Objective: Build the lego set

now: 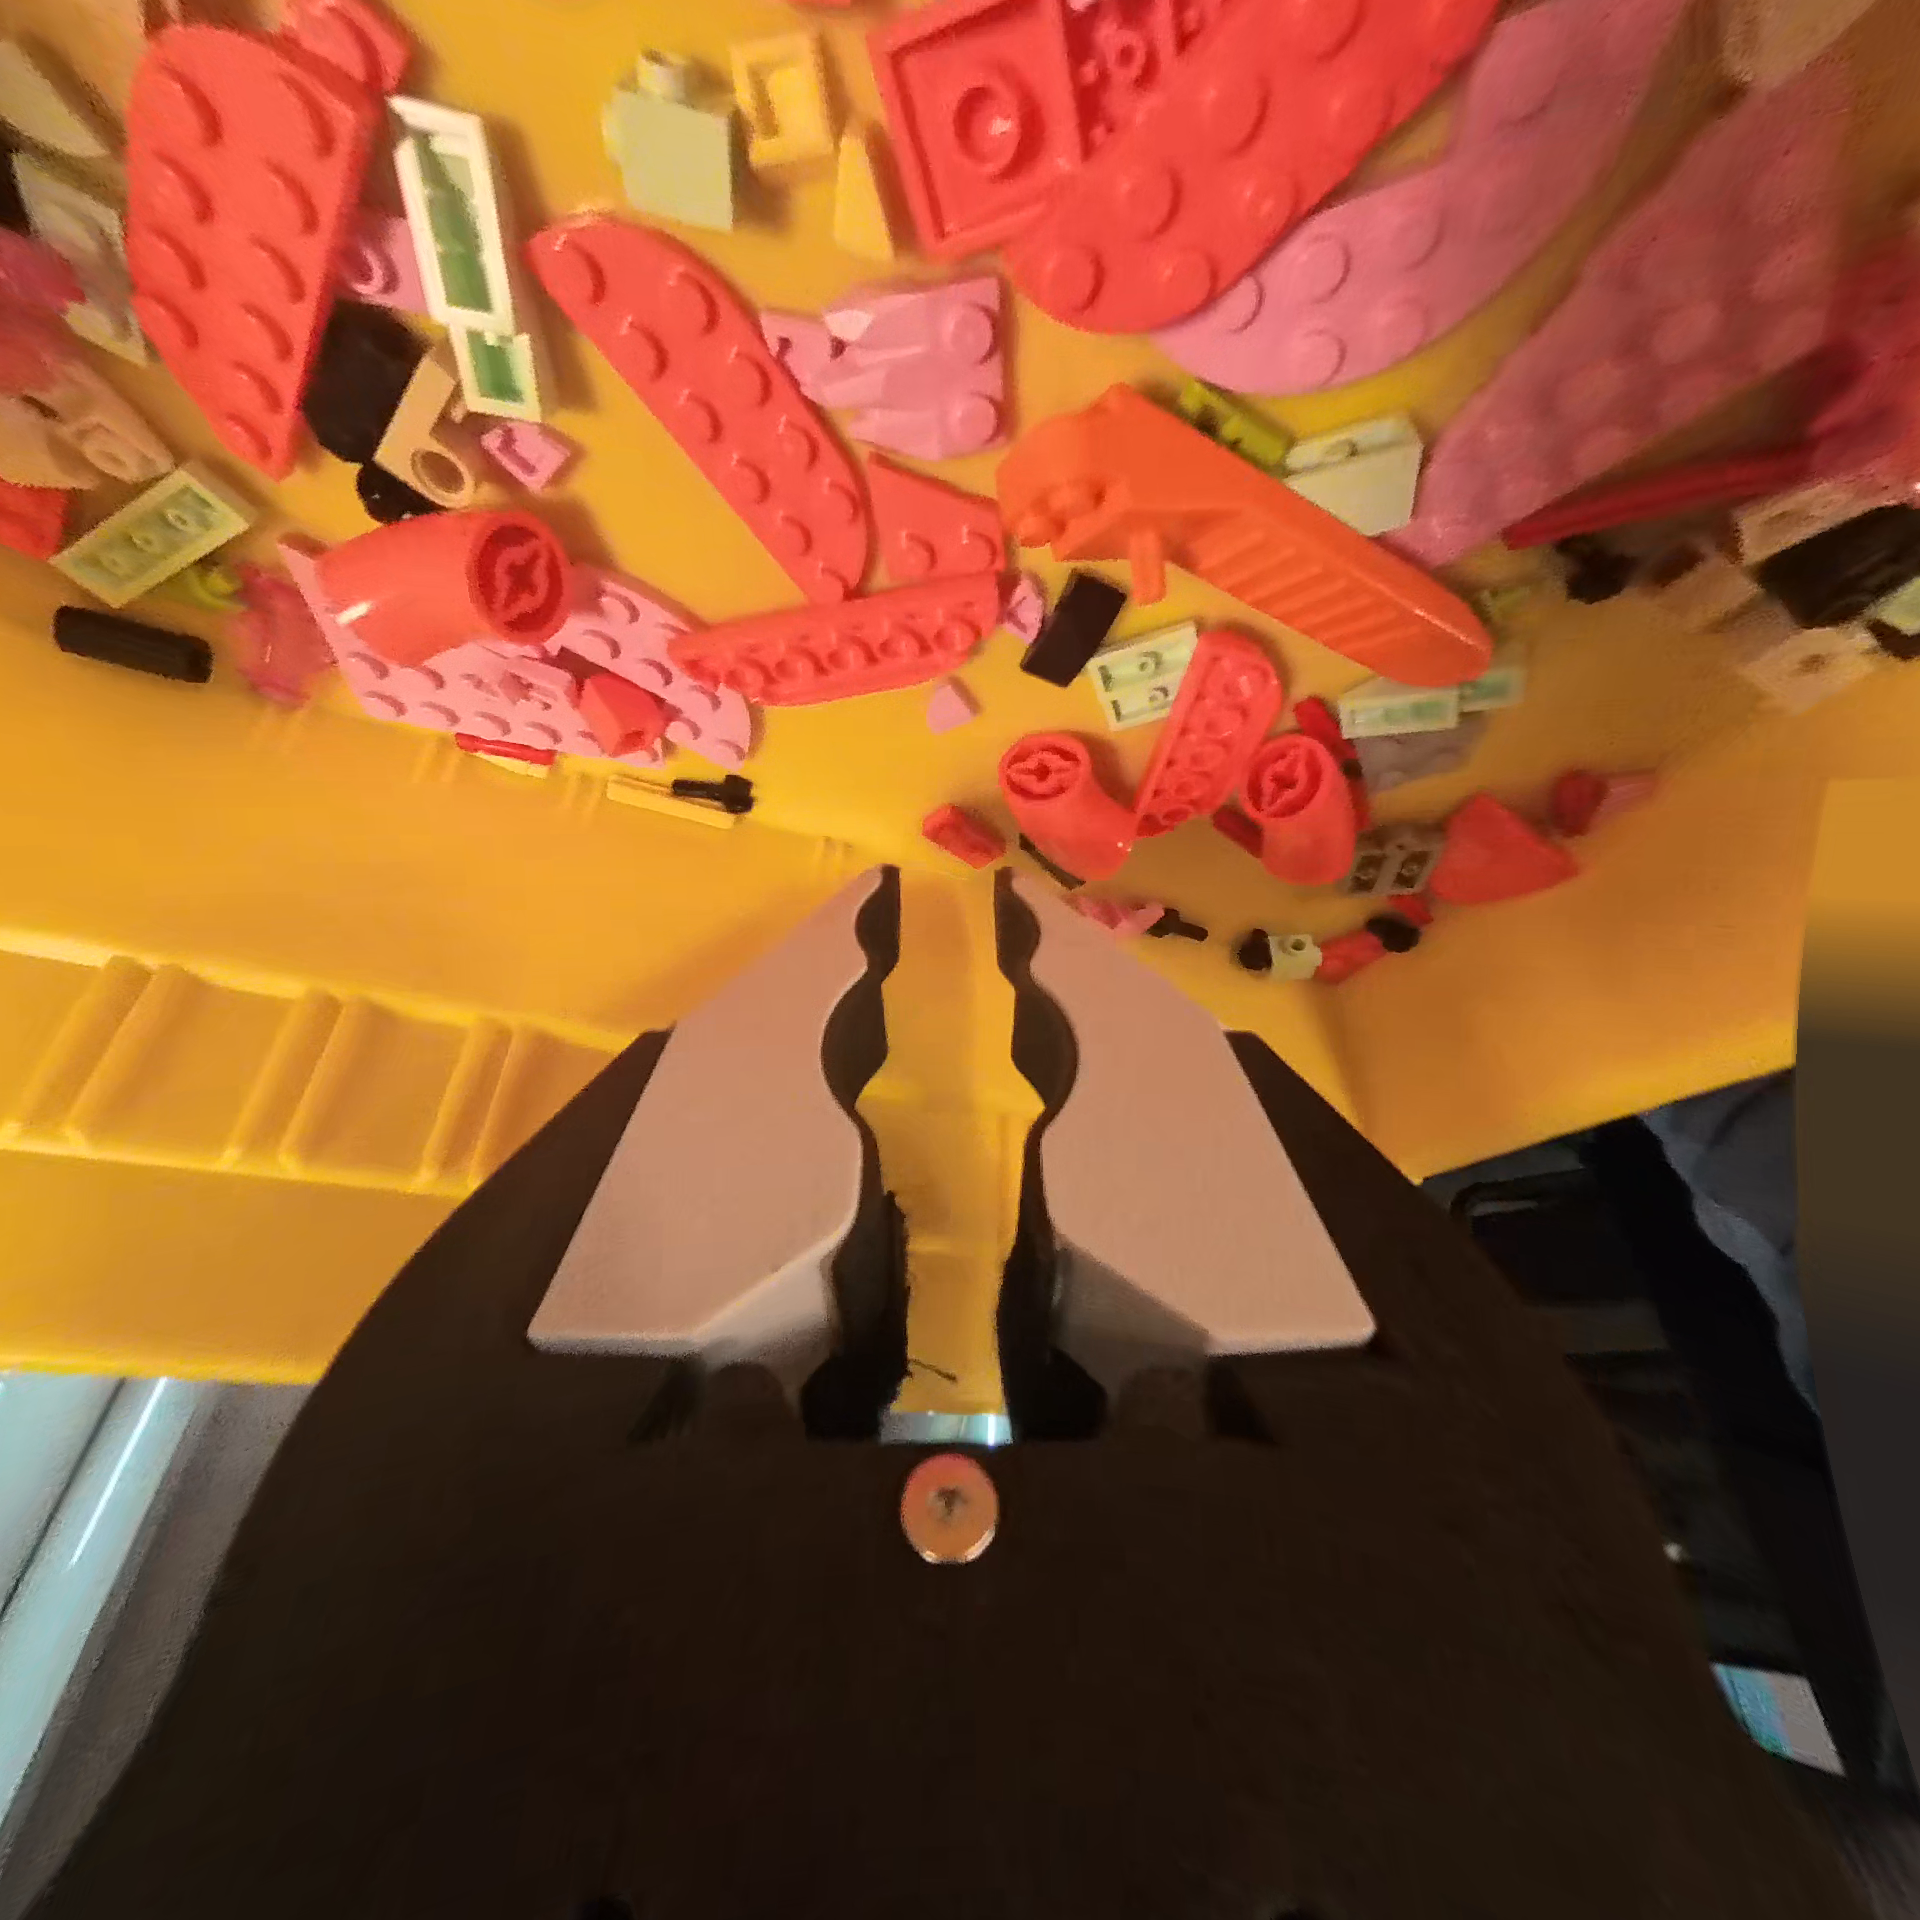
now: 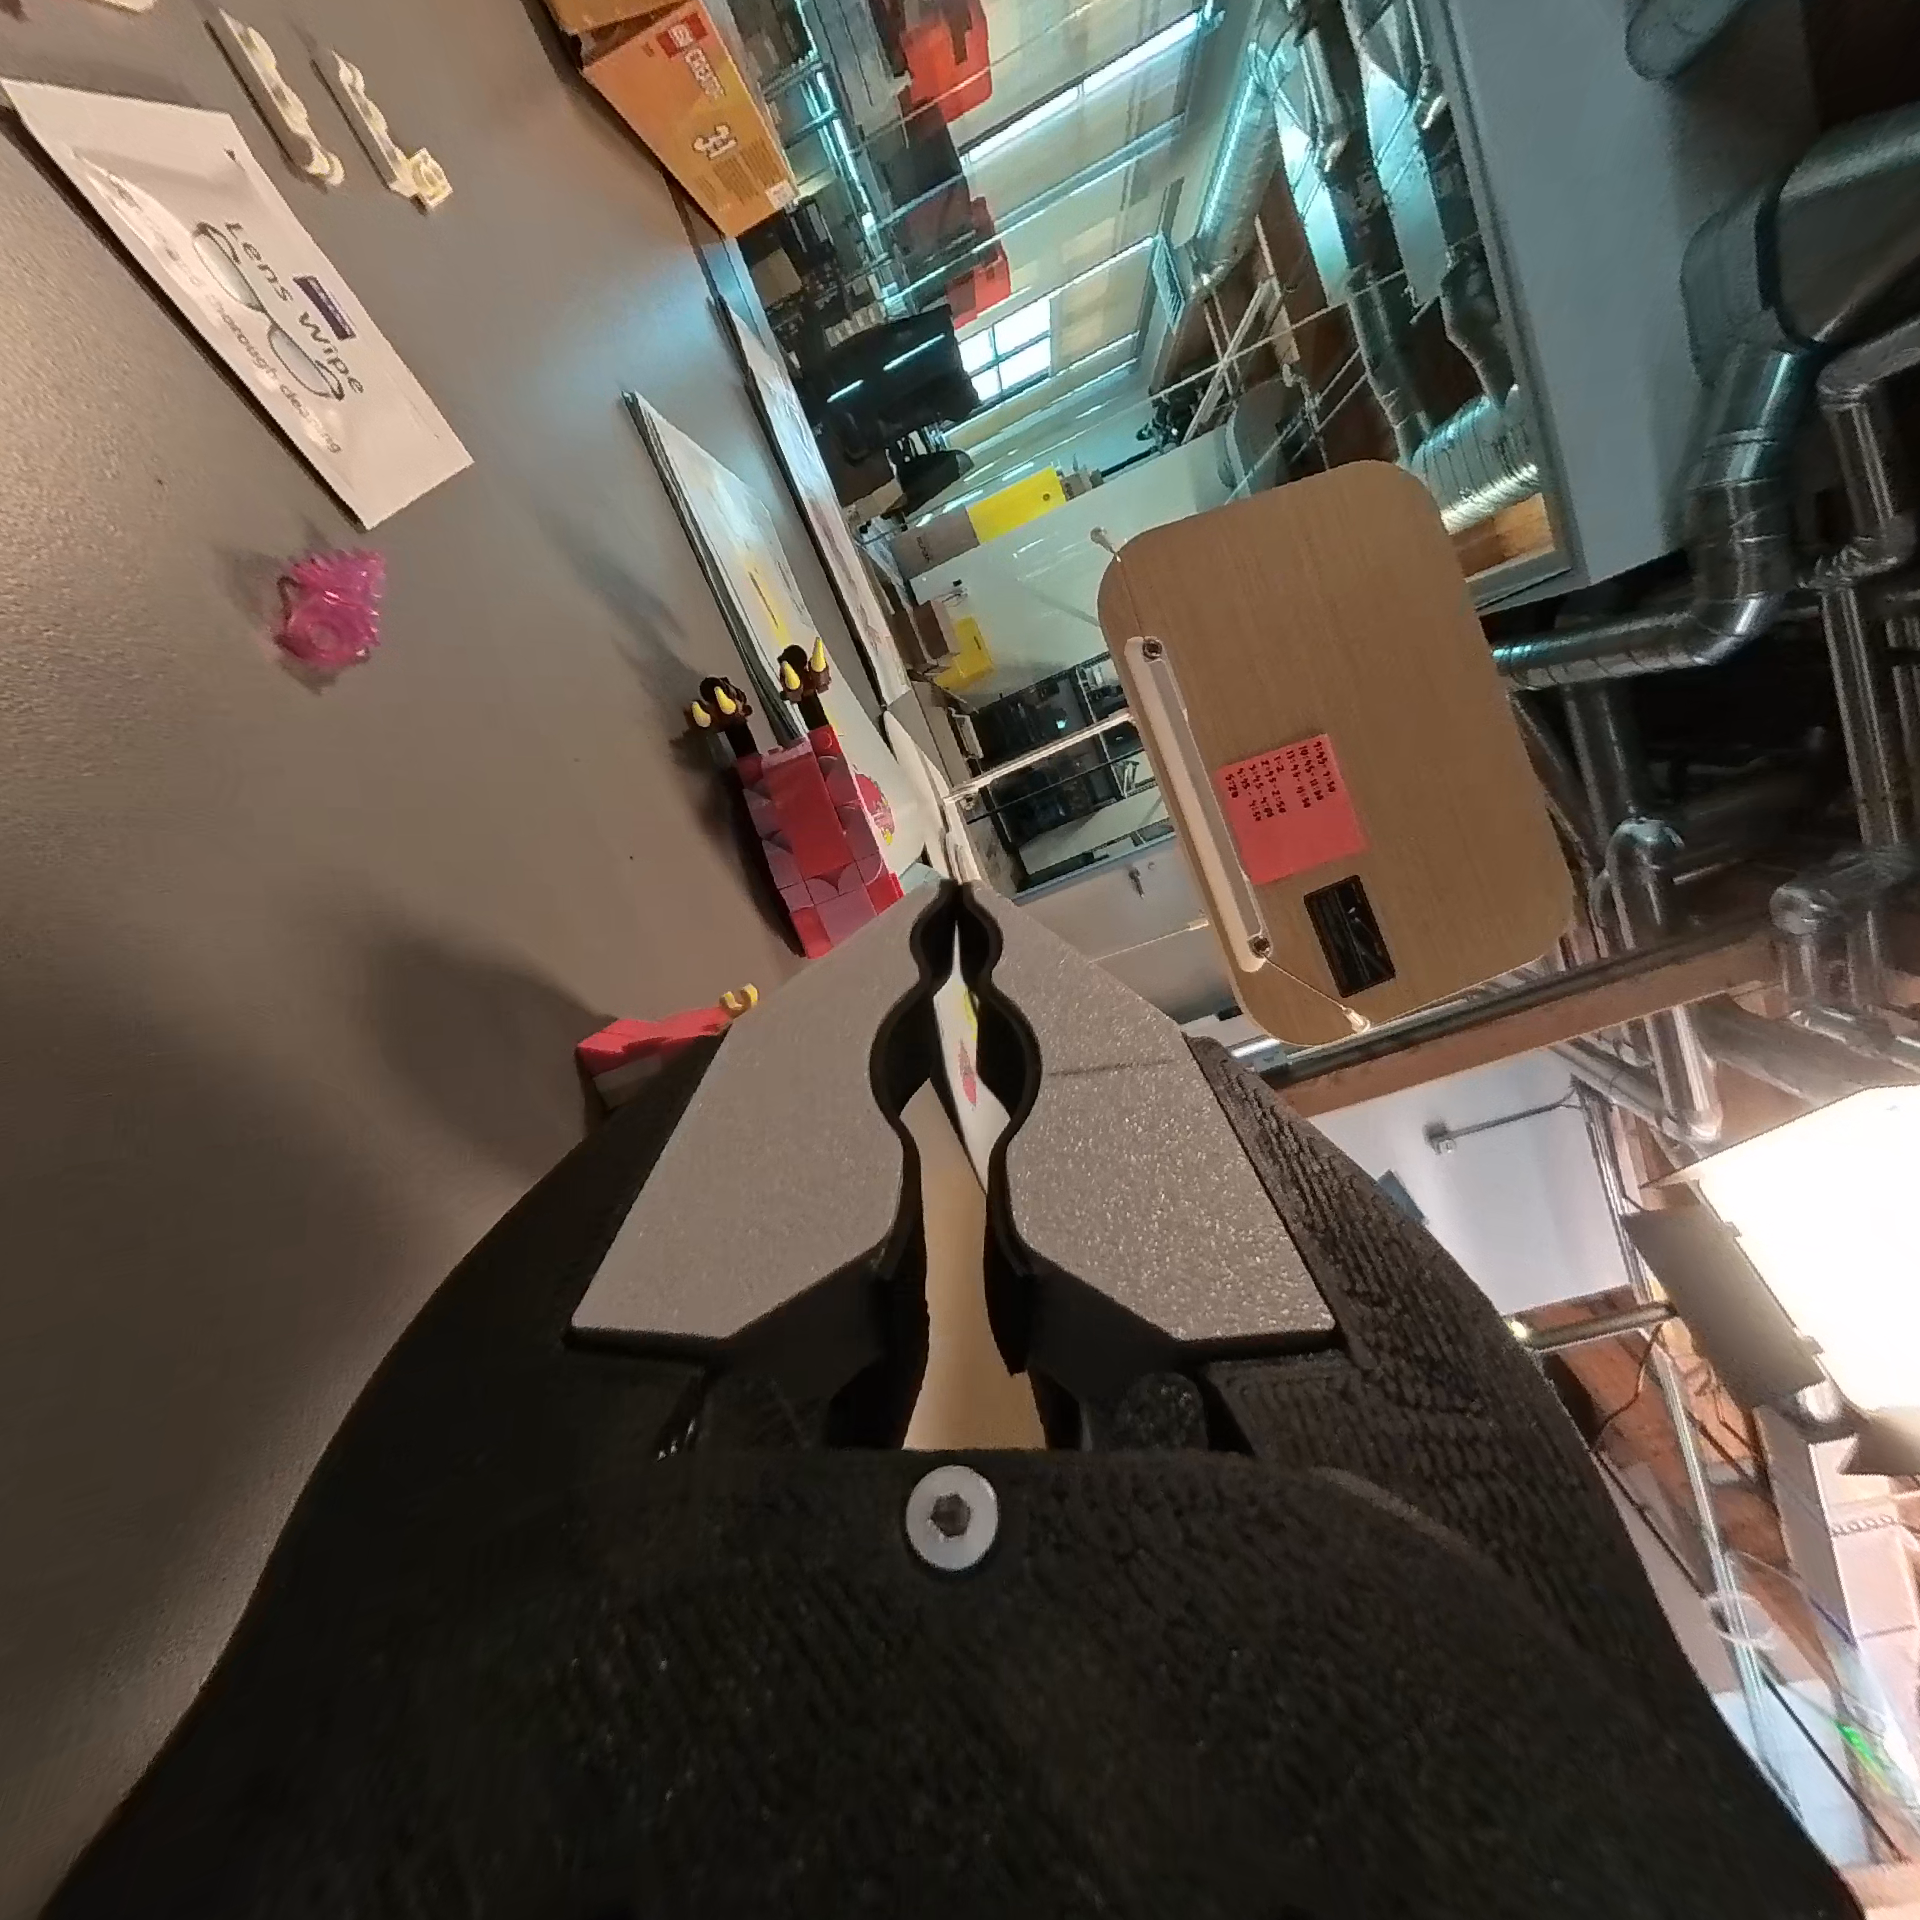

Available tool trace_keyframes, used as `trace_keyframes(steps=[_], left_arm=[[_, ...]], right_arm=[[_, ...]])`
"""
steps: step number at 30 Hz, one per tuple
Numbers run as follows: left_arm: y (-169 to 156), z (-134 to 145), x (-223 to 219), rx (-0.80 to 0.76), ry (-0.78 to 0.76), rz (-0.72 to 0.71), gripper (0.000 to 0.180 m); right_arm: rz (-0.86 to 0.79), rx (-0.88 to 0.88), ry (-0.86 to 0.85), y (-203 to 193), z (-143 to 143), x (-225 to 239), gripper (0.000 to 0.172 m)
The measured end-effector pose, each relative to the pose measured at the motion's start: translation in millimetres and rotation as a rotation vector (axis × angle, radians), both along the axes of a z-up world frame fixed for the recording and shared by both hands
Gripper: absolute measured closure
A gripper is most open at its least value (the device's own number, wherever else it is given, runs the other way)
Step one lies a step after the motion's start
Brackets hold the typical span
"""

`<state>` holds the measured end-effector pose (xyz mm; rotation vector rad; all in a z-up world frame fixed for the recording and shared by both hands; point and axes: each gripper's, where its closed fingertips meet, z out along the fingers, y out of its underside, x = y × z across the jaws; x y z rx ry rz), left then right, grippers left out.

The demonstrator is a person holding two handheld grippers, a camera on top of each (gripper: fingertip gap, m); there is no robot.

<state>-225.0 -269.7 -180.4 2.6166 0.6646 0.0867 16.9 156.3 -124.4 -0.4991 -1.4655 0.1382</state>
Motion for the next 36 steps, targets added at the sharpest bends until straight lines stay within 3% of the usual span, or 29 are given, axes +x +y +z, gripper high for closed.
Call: trace_keyframes(steps=[6,8,9,13,20,25,31,34,36], left_arm=[[1.5,-11.8,6.2,-0.016,-0.031,0.032,0.164],[0.7,-12.0,6.8,-0.029,-0.039,0.041,0.167],[0.5,-12.3,7.1,-0.031,-0.046,0.039,0.178],[1.0,-12.1,7.9,-0.003,-0.059,0.04,0.18],[10.3,2.5,3.3,0.054,0.036,-0.002,0.18],[53.1,44.1,14.4,0.198,0.097,-0.054,0.18],[157.1,103.3,67.8,0.439,0.086,-0.256,0.18],[181.2,107.0,80.9,0.405,0.125,-0.367,0.18],[170.5,101.3,74.4,0.316,0.159,-0.381,0.18]], right_arm=[[0.011,-0.001,0.013,-2.0,2.6,1.1,0.172],[0.015,-0.003,0.019,-2.7,3.7,1.7,0.172],[0.017,-0.004,0.023,-3.0,4.4,1.9,0.172],[0.027,-0.009,0.039,-4.5,7.4,3.6,0.172],[0.056,-0.03,0.058,-8.4,11.3,5.8,0.172],[0.077,-0.034,0.089,-11.9,17.5,8.9,0.172],[0.091,-0.066,0.124,-11.6,24.6,11.9,0.172],[0.098,-0.094,0.132,-10.0,26.1,13.9,0.172],[0.105,-0.109,0.13,-9.6,25.9,14.8,0.172]])
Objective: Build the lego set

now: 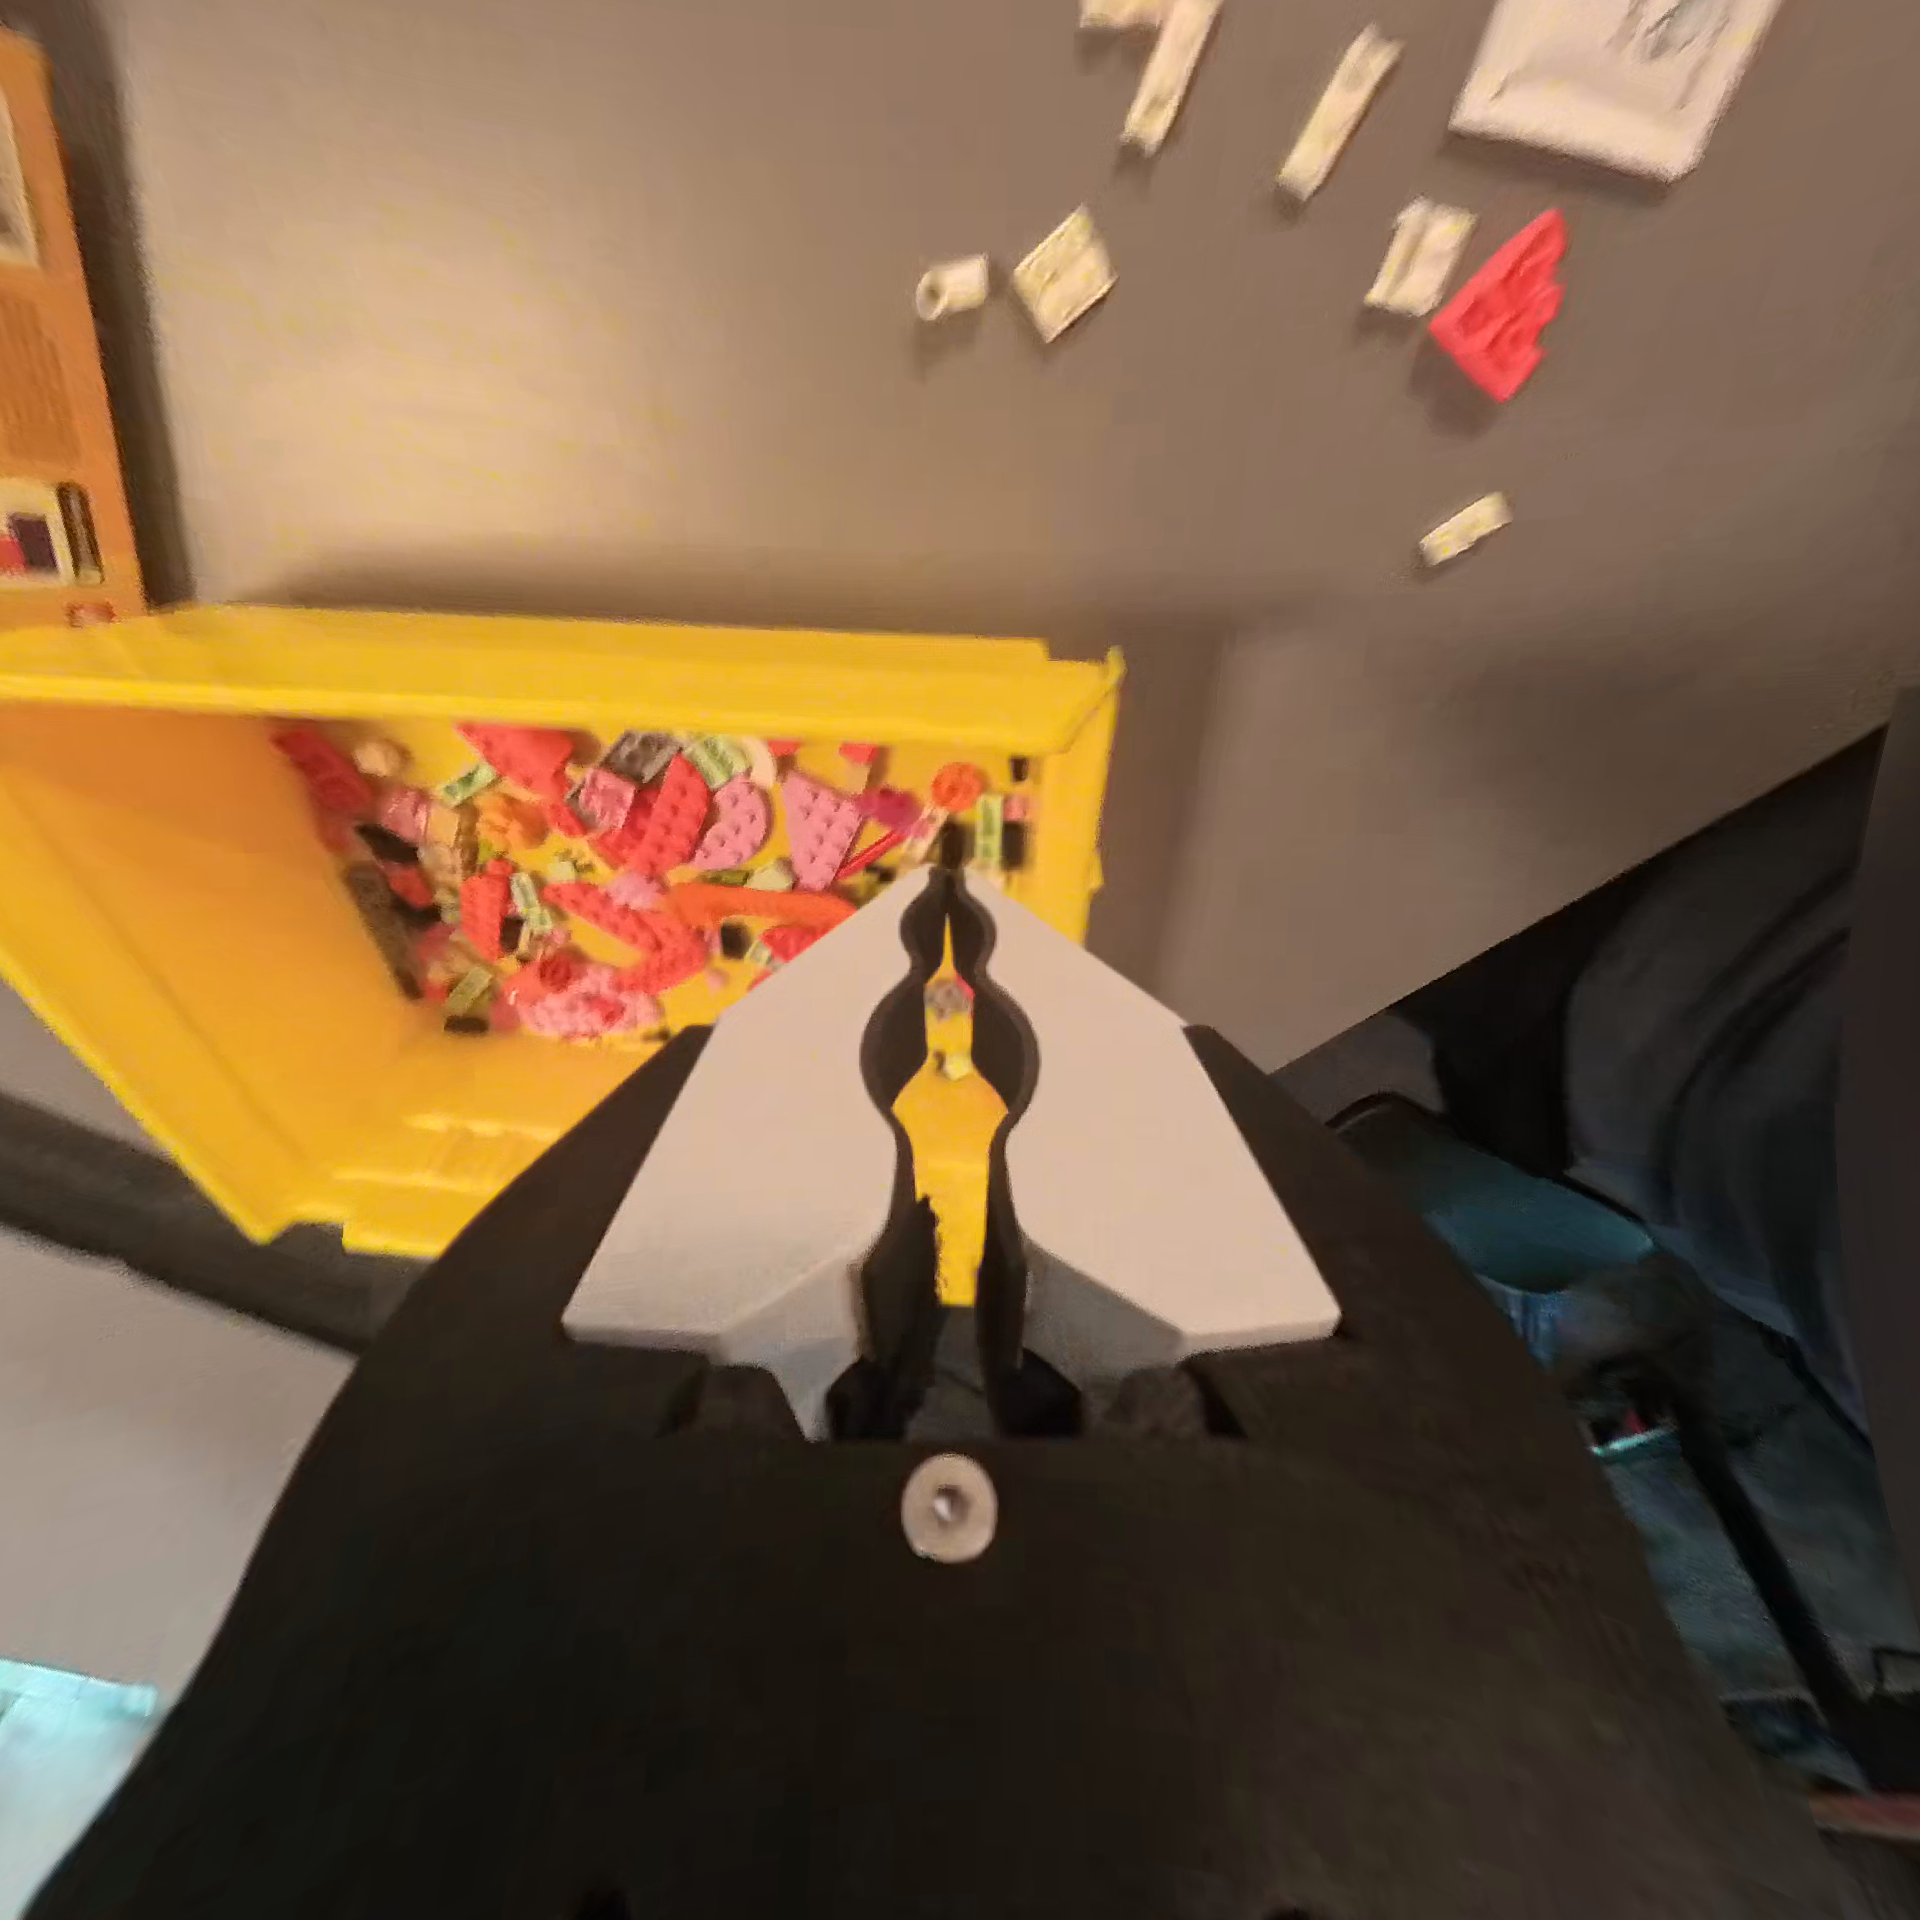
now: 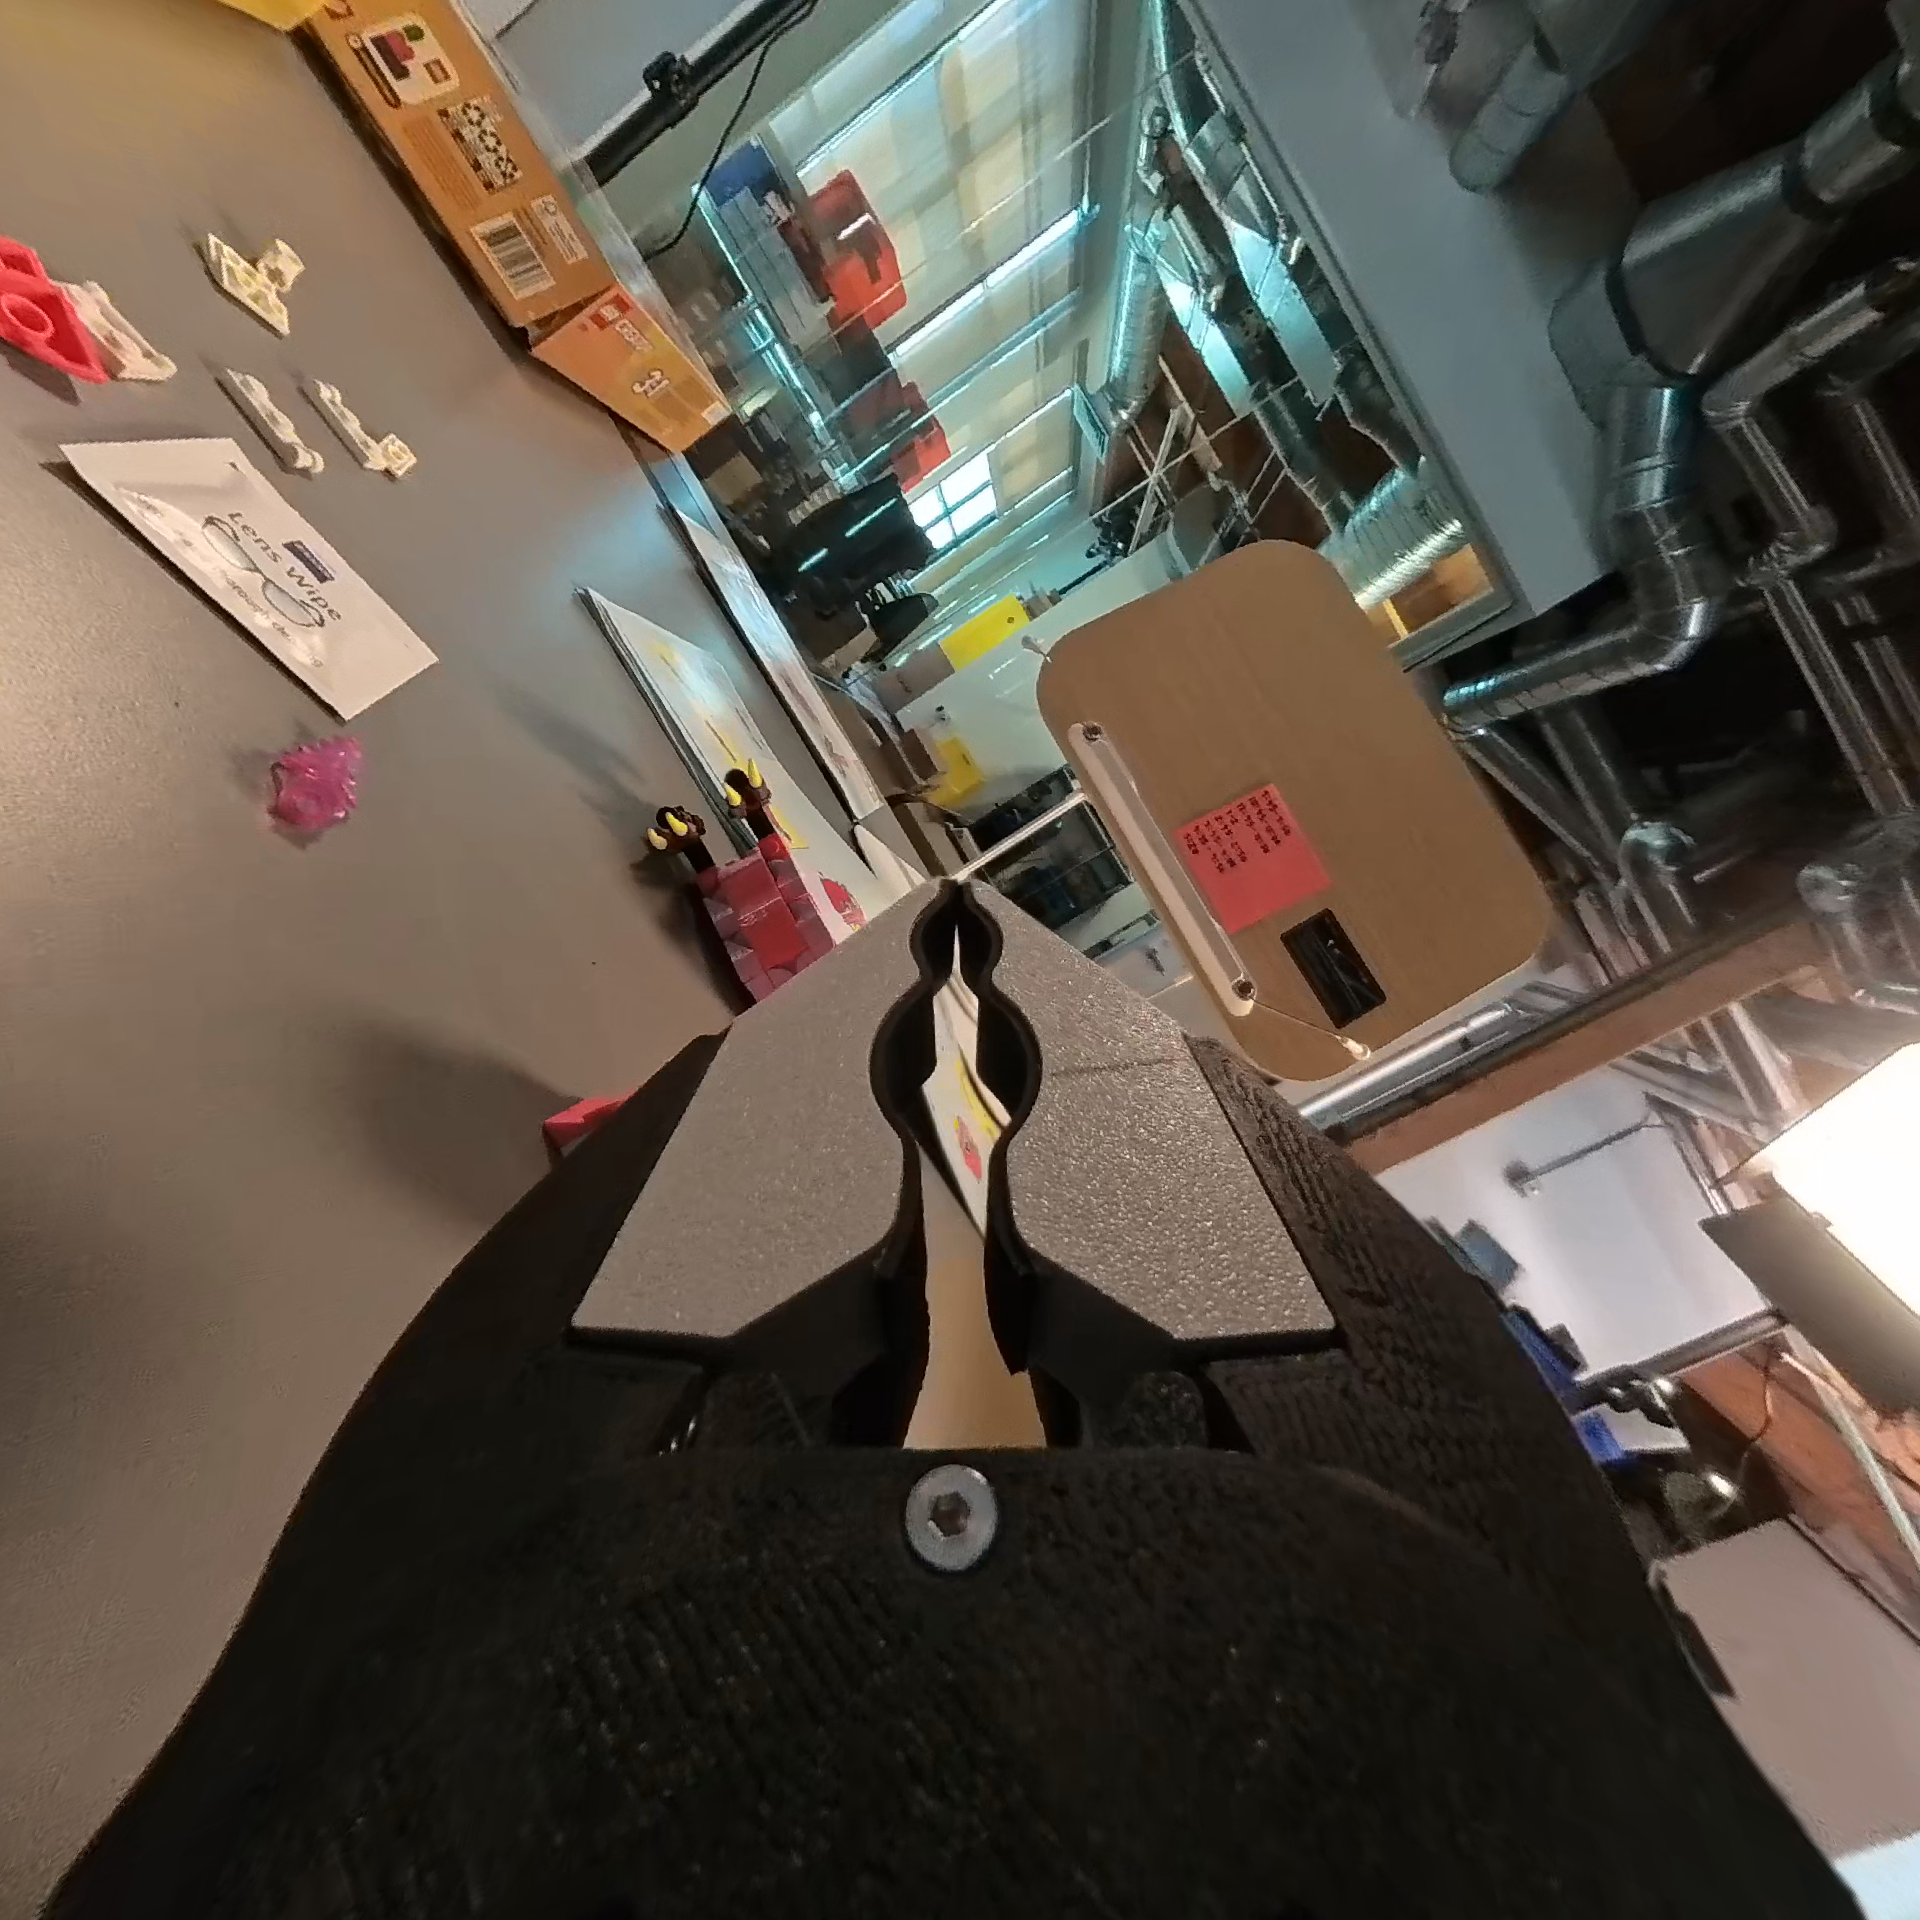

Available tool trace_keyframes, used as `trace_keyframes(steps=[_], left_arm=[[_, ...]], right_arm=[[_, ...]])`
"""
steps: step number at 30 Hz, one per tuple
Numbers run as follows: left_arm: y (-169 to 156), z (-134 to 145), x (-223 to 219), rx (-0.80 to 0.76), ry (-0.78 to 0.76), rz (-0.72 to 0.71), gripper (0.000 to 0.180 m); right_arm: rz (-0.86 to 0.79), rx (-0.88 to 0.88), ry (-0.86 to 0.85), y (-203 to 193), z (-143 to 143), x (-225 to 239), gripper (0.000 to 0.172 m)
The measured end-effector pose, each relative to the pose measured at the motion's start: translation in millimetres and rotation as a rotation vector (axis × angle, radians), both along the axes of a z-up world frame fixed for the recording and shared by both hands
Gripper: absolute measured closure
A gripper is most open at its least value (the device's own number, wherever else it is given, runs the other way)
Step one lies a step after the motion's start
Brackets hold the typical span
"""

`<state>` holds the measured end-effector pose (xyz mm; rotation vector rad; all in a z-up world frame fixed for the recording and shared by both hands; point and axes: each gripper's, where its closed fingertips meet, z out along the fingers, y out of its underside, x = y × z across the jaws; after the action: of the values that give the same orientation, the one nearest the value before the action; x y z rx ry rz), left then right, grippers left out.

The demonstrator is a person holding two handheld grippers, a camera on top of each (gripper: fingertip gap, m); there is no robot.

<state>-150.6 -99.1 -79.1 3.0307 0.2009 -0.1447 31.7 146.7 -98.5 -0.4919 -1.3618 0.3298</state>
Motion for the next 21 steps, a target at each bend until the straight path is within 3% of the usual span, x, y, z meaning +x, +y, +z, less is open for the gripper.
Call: trace_keyframes(steps=[3,7,11,16,21], left_arm=[[-35.7,-13.7,-18.7,-0.084,0.009,0.146,0.169],[-82.2,-40.9,-32.9,-0.081,-0.08,0.331,0.171],[-110.7,-70.9,-40.5,-0.056,-0.093,0.311,0.166],[-99.2,-85.0,-39.8,0.088,-0.105,0.244,0.164],[-103.4,-91.7,-38.4,0.053,-0.082,0.211,0.162]], right_arm=[[0.015,-0.019,0.0,-0.8,0.4,0.5,0.172],[0.031,-0.044,0.006,-0.7,2.2,0.4,0.172],[0.03,-0.086,0.009,3.6,3.2,0.4,0.172],[0.025,-0.098,0.002,5.5,1.8,-0.4,0.172],[0.022,-0.081,-0.011,4.1,-0.7,-1.7,0.172]])
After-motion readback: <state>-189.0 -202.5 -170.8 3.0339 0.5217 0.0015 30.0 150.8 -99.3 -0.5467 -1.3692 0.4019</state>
